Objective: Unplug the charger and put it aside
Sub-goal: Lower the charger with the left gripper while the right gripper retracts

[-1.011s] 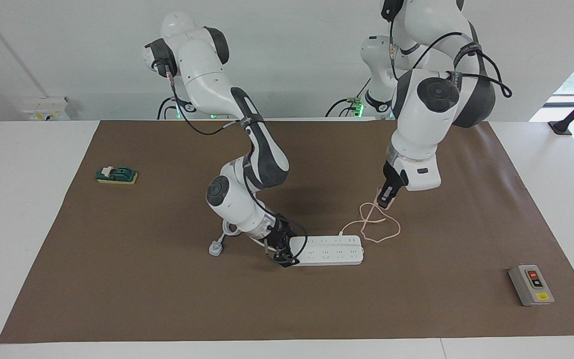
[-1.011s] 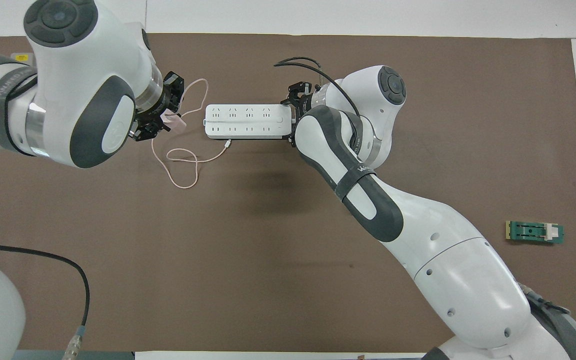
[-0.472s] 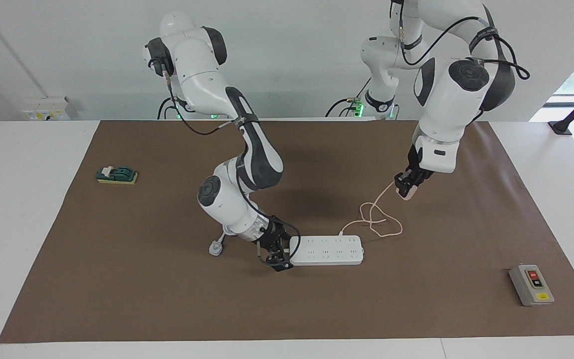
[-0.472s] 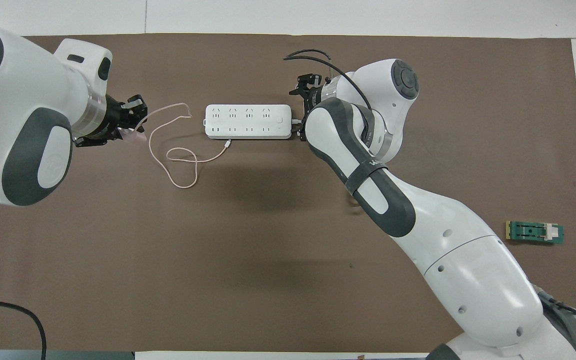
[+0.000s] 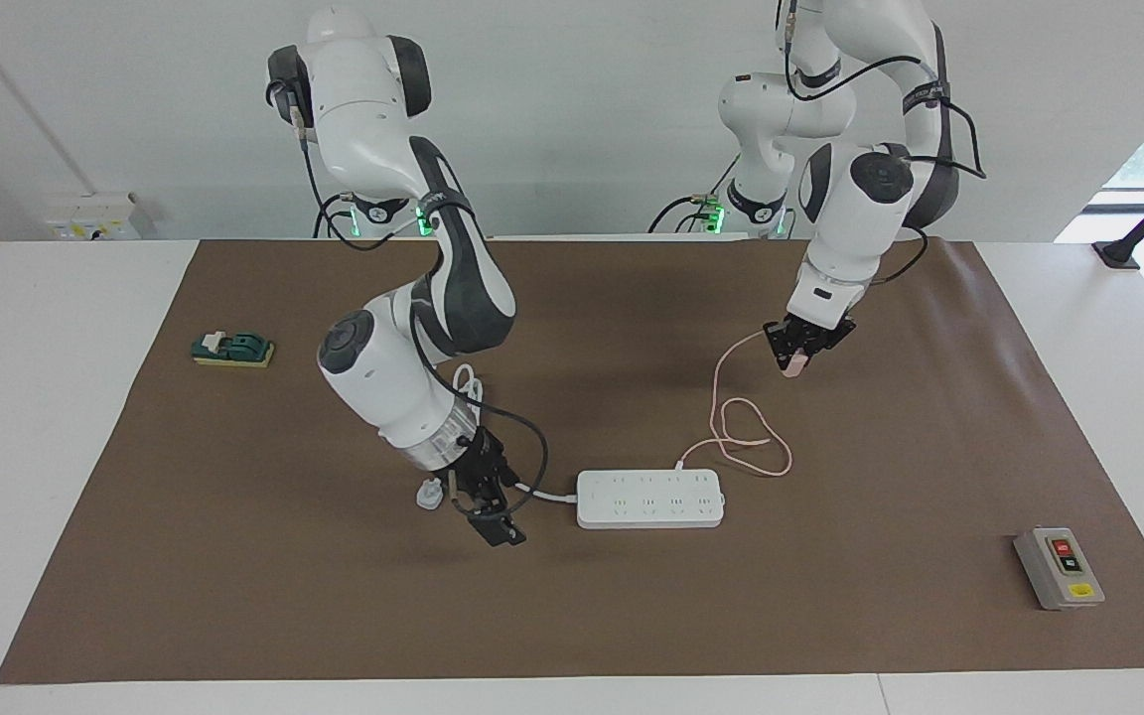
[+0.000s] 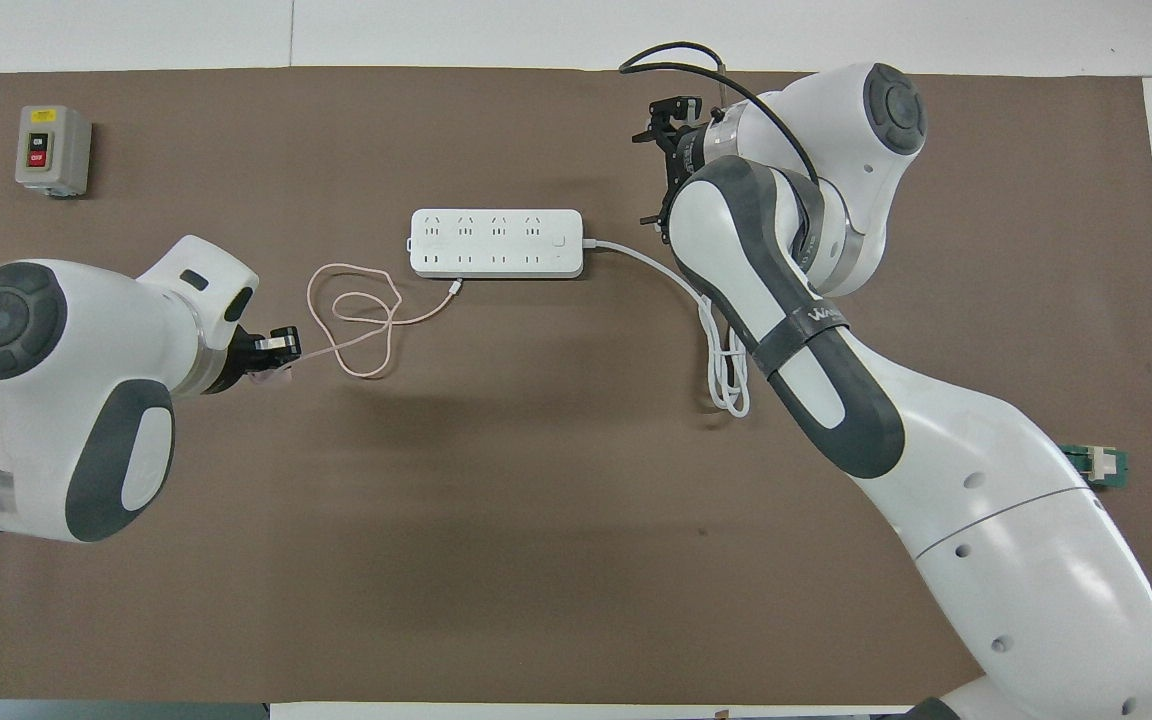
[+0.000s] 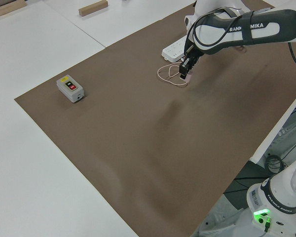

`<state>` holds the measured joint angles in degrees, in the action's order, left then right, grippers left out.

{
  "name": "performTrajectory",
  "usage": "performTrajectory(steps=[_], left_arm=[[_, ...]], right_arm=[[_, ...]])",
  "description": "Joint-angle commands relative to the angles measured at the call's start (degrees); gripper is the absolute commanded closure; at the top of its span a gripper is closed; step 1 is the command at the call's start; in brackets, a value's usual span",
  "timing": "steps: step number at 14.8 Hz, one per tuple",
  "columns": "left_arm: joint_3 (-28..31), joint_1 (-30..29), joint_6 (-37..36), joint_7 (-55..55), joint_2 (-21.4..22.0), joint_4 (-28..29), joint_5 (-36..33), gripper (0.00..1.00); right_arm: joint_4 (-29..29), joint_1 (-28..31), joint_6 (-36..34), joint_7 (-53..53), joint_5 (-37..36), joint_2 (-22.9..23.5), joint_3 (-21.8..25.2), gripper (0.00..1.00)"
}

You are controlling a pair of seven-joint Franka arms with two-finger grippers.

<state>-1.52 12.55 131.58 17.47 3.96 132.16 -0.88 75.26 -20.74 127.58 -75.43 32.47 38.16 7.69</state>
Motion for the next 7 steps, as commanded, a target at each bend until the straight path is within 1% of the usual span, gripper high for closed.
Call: performTrajectory(steps=[1,3,5,6,7], left_arm=[[0.0,0.4,6.5,-2.9,3.3,8.1,0.5,0.95],[0.0,0.5,6.5,-4.5,1.9,8.8,0.5,0.94],[0.0,0.1,6.0,-6.9,1.6,9.3,0.5,0.91],[0.0,-0.3,6.3,-8.2,1.5,10.2,0.5,0.87],[0.0,-1.0,6.5,-9.5,1.3,10.7,0.5,0.79]], right_arm=[[1.4,1.8,-4.5,8.0,-4.0,-2.7,1.5,0.0],[1.4,2.6,-8.7,12.5,-8.3,-4.9,3.8,0.0],[1.5,3.5,-12.3,18.5,-12.7,-7.4,5.1,0.0],[1.6,3.8,-14.3,21.1,-13.8,-8.4,5.3,0.0],[1.7,4.0,-15.4,23.2,-15.7,-9.4,5.6,0.0]])
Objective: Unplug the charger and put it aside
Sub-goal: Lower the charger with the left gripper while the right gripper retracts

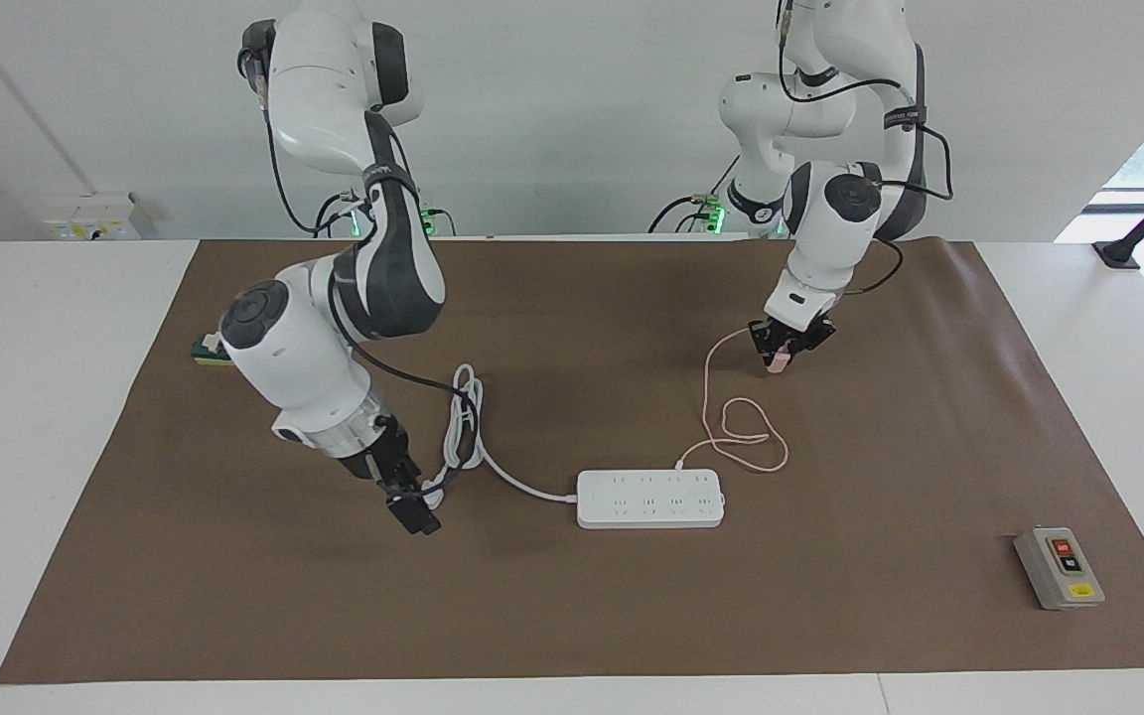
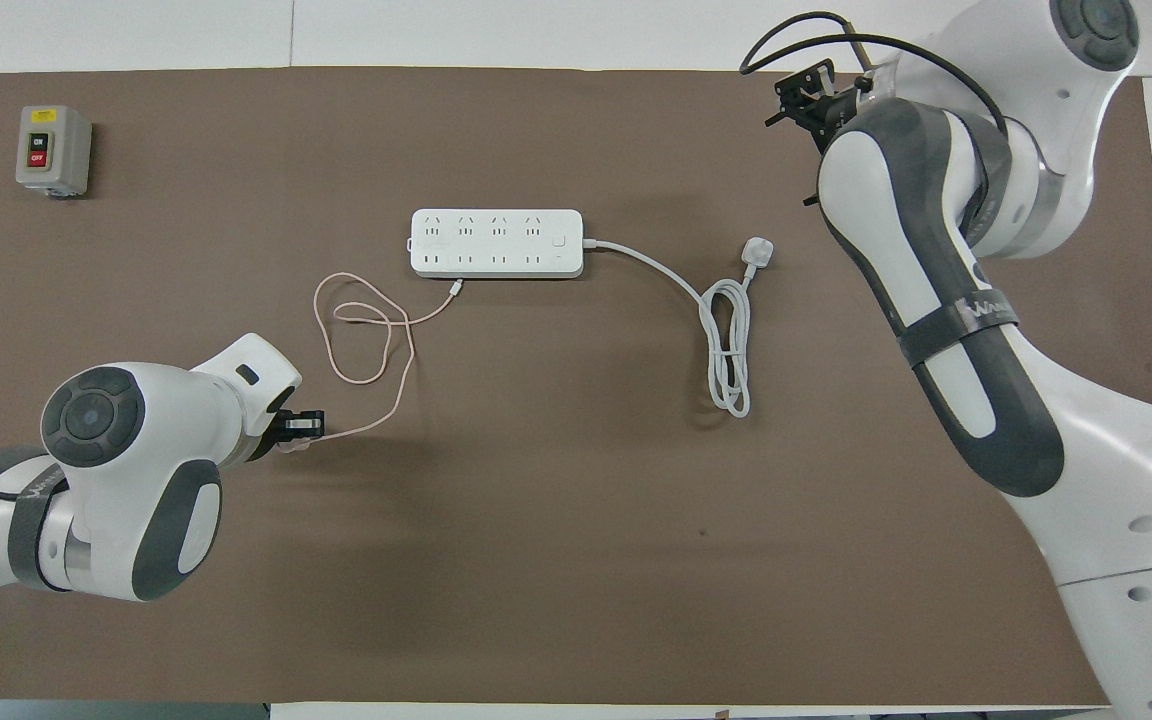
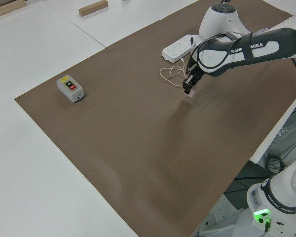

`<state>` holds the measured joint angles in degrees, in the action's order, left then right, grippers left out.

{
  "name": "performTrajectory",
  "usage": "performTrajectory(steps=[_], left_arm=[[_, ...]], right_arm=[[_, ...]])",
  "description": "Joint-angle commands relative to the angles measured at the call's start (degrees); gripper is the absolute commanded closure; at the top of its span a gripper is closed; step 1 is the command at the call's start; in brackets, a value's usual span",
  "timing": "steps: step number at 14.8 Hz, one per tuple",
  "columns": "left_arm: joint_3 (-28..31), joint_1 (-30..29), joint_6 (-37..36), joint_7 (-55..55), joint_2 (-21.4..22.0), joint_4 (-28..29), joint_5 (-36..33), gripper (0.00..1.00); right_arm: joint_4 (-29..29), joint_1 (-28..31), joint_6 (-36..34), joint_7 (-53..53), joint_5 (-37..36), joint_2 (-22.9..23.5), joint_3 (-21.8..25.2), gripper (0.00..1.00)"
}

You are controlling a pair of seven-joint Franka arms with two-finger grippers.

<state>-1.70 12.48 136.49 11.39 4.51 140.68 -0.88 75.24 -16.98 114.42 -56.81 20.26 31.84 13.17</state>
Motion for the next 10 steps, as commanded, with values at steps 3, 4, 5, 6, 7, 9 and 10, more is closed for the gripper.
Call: performTrajectory(steps=[3,4,5,6,7,9,10], left_arm=[[0.2,-3.2,1.6,-5.7,-0.2,2.2,0.5,0.27],[0.2,-3.9,1.2,-5.8,-0.2,2.2,0.5,0.13],[0.2,-5.0,0.8,-5.9,0.1,2.2,0.5,0.0],[0.2,-6.0,0.5,-6.6,0.4,2.1,0.5,0.0],[0.2,-7.0,-0.5,-7.6,0.8,1.8,0.5,0.0],[0.2,-9.2,-2.3,-9.4,1.6,1.3,0.5,0.0],[0.2,-10.4,-2.8,-10.5,2.1,0.9,0.5,0.0]], right_arm=[[2.0,1.4,-5.7,9.2,-6.6,-5.4,1.9,0.0],[2.0,2.4,-6.5,11.7,-6.8,-5.8,2.3,0.0],[1.9,3.3,-6.9,15.3,-7.2,-6.2,2.7,0.0],[1.8,3.6,-7.4,18.3,-8.8,-6.3,2.8,0.0],[1.8,3.7,-7.7,20.1,-11.7,-6.4,2.9,0.0],[1.8,3.9,-9.4,21.6,-14.4,-7.7,2.8,0.0],[1.8,4.0,-10.7,21.7,-14.5,-8.2,2.8,0.0]])
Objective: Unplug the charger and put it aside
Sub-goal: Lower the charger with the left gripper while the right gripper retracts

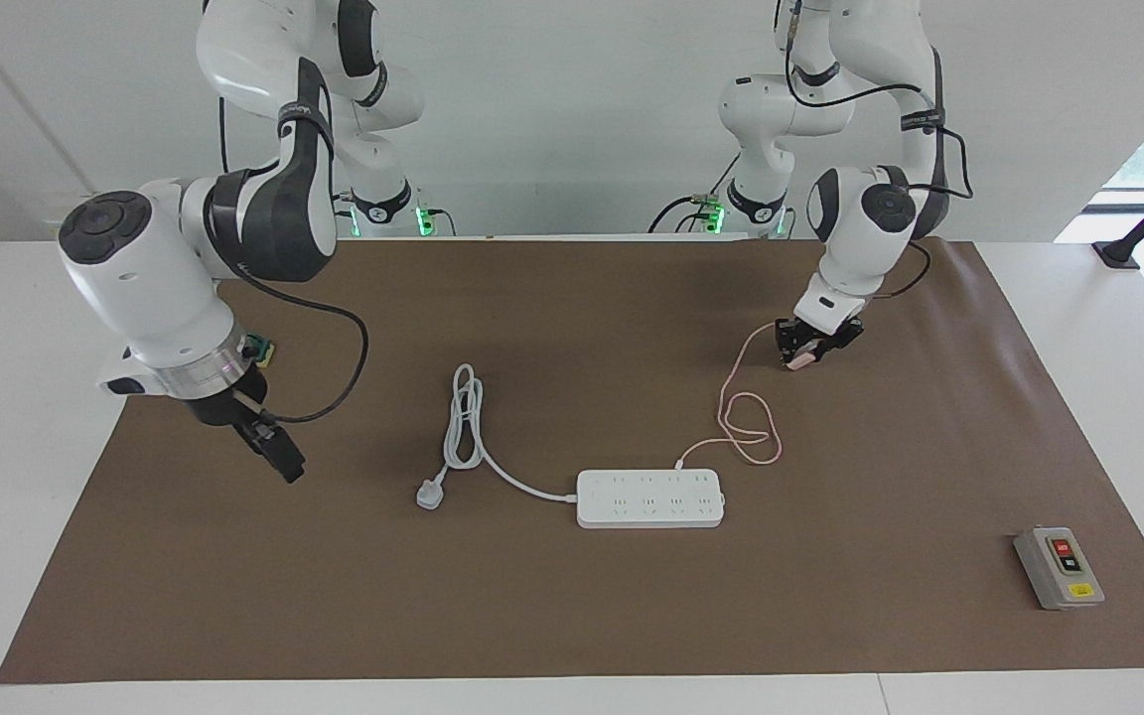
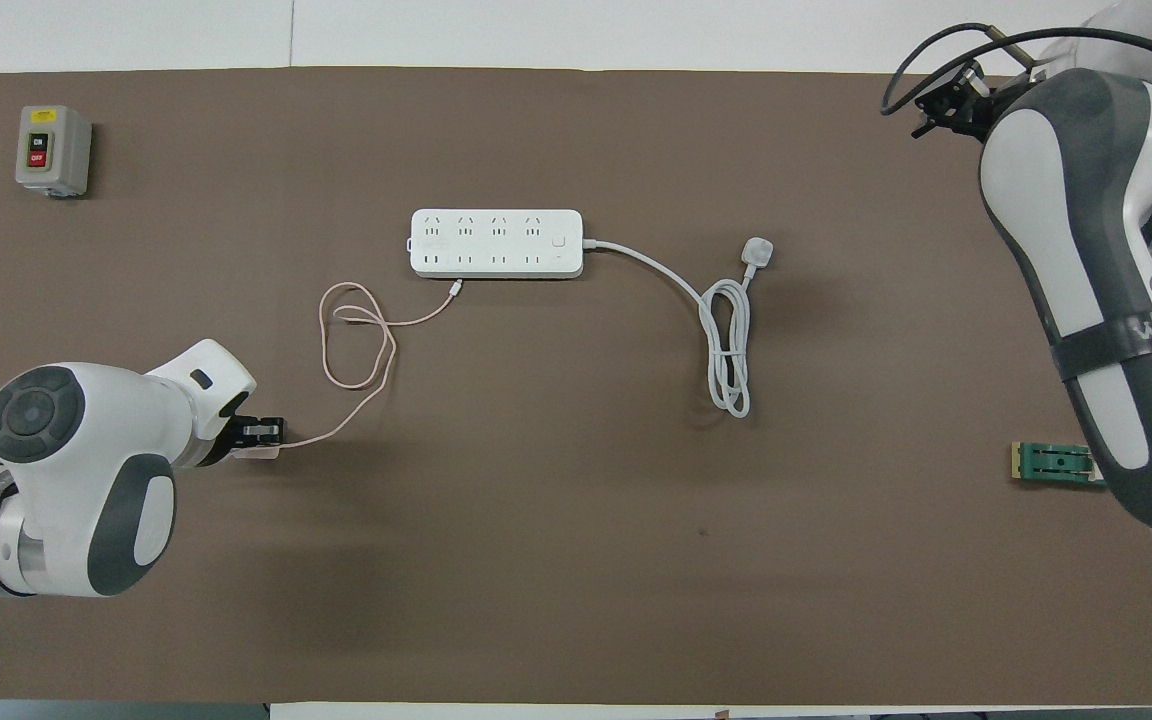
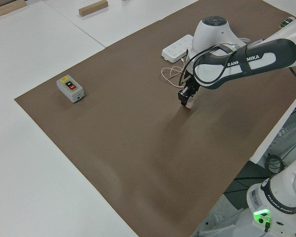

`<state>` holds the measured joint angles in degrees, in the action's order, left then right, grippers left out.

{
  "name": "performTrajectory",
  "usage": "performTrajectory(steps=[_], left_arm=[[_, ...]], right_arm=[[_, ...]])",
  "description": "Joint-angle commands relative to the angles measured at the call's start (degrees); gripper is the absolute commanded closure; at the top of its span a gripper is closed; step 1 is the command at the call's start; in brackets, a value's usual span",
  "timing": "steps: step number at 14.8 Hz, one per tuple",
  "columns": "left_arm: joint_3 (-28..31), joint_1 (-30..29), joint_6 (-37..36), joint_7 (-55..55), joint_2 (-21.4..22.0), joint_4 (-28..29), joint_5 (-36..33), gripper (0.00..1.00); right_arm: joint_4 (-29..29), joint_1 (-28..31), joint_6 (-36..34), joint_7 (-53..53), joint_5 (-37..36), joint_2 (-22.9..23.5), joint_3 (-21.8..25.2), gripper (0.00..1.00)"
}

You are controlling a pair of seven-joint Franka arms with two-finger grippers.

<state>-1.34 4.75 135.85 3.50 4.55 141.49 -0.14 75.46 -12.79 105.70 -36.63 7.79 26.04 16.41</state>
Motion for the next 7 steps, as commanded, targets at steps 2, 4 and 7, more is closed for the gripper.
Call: performTrajectory(steps=[2,4,7], left_arm=[[-0.2,-5.2,-4.9,-5.4,2.1,-2.2,-0.2,0.0],[-0.2,-6.8,-11.5,-6.5,2.3,-7.3,-0.2,0.0],[-0.1,-7.9,-22.1,-6.3,1.8,-16.8,-0.2,0.0]], right_arm=[[1.7,0.7,-3.9,4.1,-2.0,-3.0,-0.3,0.0],[1.7,1.0,-5.6,6.1,-2.1,-3.6,0.4,0.0],[1.7,1.1,-10.8,6.8,-2.0,-6.3,1.3,0.0]])
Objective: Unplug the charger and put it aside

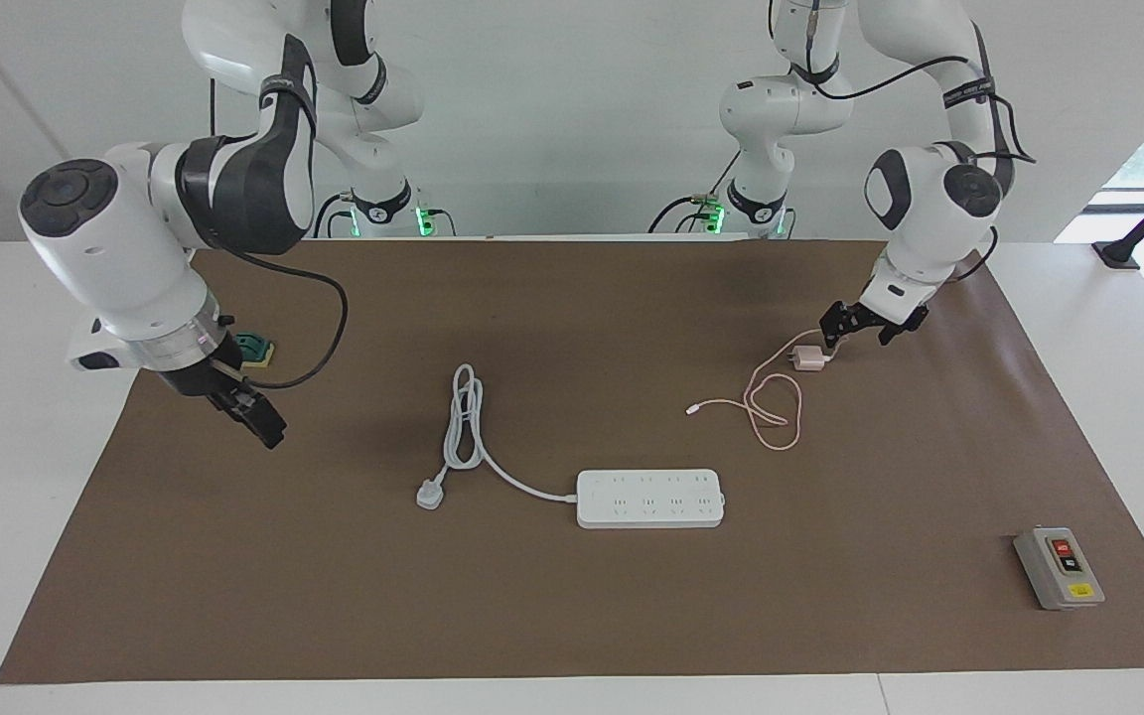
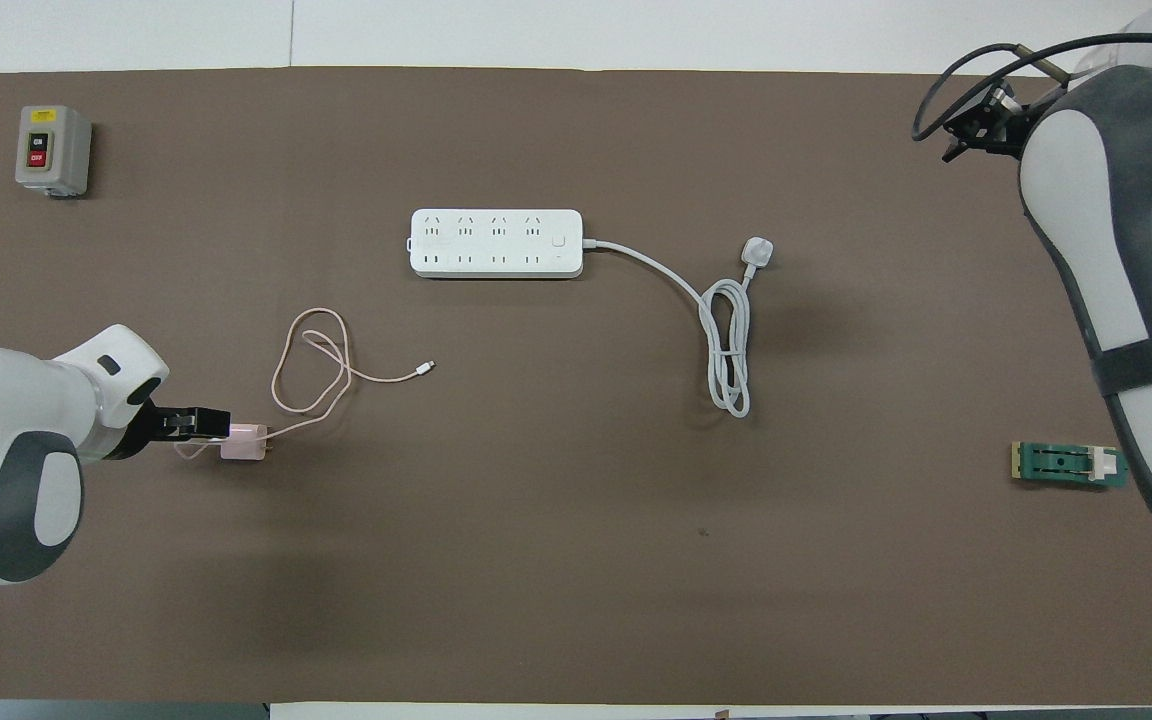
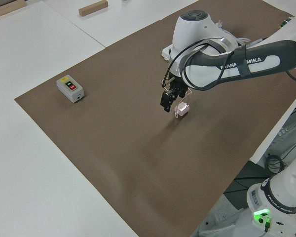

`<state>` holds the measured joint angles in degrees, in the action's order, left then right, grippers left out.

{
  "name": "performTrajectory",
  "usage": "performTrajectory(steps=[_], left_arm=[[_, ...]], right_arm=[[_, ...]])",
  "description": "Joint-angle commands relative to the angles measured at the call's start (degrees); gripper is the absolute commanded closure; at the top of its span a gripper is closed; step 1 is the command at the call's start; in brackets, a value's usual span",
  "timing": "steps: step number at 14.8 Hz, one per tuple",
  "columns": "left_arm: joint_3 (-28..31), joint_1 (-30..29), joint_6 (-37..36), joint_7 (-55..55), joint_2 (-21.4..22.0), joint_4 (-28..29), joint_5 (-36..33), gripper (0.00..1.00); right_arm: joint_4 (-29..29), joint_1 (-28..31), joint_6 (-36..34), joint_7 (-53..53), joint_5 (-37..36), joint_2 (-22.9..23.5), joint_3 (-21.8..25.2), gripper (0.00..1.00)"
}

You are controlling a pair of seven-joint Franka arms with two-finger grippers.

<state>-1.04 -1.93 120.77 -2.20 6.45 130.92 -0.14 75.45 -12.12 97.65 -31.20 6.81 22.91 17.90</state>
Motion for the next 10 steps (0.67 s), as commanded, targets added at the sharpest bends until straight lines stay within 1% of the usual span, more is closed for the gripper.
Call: performTrajectory(steps=[1,4,6,8,9,10], left_arm=[[-0.5,-1.8,-10.0,-0.5,-0.2,-9.3,-0.2,0.0],[-0.5,-1.9,-14.1,1.9,0.2,-14.7,-0.1,0.0],[-0.5,-1.7,-19.2,4.1,0.3,-19.4,-0.1,0.0],[-0.8,-1.3,-23.9,6.8,0.5,-23.8,-0.1,0.0],[-0.8,-1.2,-25.2,7.5,1.0,-25.4,-0.1,0.0],[-0.9,-1.2,-26.4,8.6,1.2,-27.2,-0.1,0.0]], right_arm=[[1.7,0.3,-4.7,1.8,-1.1,-4.9,0.2,0.0],[2.0,0.2,-11.1,3.3,-1.1,-9.6,0.6,0.0],[2.6,0.3,-14.4,4.0,-1.4,-11.9,0.5,0.0],[2.8,1.0,-18.4,7.3,-1.5,-15.0,0.4,0.0],[3.2,1.1,-19.5,7.6,-2.2,-15.7,-0.1,0.0],[3.8,3.3,-19.9,7.8,-2.7,-16.0,-1.1,0.0]])
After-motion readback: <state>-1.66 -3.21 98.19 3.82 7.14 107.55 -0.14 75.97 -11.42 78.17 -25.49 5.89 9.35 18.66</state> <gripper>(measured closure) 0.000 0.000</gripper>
